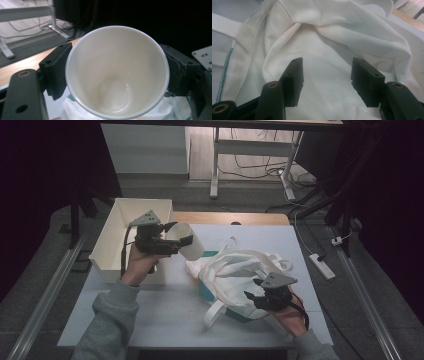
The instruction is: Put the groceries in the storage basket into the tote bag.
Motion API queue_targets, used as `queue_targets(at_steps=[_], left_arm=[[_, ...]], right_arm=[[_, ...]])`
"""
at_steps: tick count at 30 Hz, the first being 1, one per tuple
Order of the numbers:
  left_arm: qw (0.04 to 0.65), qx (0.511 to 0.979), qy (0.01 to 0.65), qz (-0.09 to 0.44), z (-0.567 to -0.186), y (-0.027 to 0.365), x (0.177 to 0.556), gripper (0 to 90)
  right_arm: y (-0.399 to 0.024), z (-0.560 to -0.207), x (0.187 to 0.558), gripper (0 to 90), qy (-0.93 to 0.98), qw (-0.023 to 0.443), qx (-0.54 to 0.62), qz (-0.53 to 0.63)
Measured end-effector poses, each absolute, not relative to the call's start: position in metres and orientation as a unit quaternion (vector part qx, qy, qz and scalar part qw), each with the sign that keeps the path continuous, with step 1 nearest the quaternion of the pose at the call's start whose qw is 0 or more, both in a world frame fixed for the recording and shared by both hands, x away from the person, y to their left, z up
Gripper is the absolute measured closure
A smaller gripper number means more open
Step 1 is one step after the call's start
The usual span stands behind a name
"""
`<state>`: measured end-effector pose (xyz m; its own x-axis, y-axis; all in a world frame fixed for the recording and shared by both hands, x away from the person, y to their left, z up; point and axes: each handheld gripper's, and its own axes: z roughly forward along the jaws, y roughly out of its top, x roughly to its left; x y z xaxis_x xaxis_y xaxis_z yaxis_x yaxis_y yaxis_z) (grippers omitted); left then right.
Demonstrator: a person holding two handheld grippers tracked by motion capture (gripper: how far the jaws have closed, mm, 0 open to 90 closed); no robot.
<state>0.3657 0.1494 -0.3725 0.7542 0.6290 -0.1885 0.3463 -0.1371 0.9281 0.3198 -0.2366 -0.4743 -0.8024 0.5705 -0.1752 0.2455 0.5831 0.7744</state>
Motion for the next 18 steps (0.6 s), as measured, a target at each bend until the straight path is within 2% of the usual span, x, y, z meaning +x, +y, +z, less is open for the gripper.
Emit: queue_targets(at_steps=[18], left_arm=[[0.528, 0.796, 0.285, 0.078, -0.399, 0.084, 0.368, 19.3]], right_arm=[[-0.224, -0.458, 0.318, 34.6, 0.842, 0.201, 0.240, 0.440]])
